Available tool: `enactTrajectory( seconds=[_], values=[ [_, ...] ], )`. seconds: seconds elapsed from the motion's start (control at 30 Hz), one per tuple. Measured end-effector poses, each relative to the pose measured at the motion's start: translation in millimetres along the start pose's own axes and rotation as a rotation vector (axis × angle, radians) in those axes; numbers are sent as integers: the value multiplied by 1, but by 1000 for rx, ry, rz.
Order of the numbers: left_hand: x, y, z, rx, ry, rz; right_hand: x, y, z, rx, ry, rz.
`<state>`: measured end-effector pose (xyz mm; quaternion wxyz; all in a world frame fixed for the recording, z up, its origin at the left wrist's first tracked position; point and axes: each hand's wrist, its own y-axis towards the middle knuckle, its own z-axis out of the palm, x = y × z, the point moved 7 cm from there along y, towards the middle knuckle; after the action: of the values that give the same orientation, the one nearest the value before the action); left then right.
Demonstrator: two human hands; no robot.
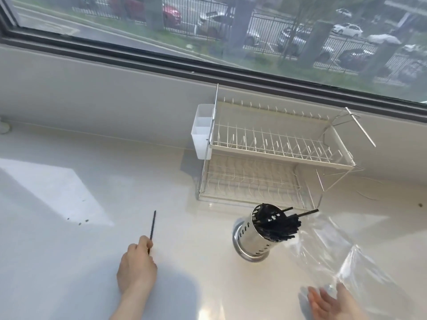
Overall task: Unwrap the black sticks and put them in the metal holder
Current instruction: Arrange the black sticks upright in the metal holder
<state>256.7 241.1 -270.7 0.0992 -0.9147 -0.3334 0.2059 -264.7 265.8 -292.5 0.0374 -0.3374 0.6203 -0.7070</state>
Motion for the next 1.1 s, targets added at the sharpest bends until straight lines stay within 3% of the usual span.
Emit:
enactTrajectory(
  seconds=[0.1, 0.2, 0.37, 0.5, 0.63, 0.87, 1.0, 1.1],
  values=[
    [-15, 1, 4, 17, -78, 56, 1, -30, 7, 76, 13, -2],
    [-54, -6, 2, 53, -349, 175, 16, -42, 4, 59, -73, -118],
    [-170, -27, -48, 52, -812, 444, 61, -83, 55, 184, -358, -479],
    [-257, -61, -86, 68, -965, 705, 90, -142, 117, 442, -491, -802],
    [-296, -88, -81, 56, -860, 876, 90, -177, 152, 571, -578, -1028],
    [-289, -92, -23, 1, -452, 891, 65, -169, 167, 346, -647, -1287],
    [-289, -95, -15, 130, -491, 892, 56, -165, 170, 300, -693, -1353],
    [-284, -92, -31, 139, -702, 843, 51, -153, 161, 390, -628, -1252]
  ],
)
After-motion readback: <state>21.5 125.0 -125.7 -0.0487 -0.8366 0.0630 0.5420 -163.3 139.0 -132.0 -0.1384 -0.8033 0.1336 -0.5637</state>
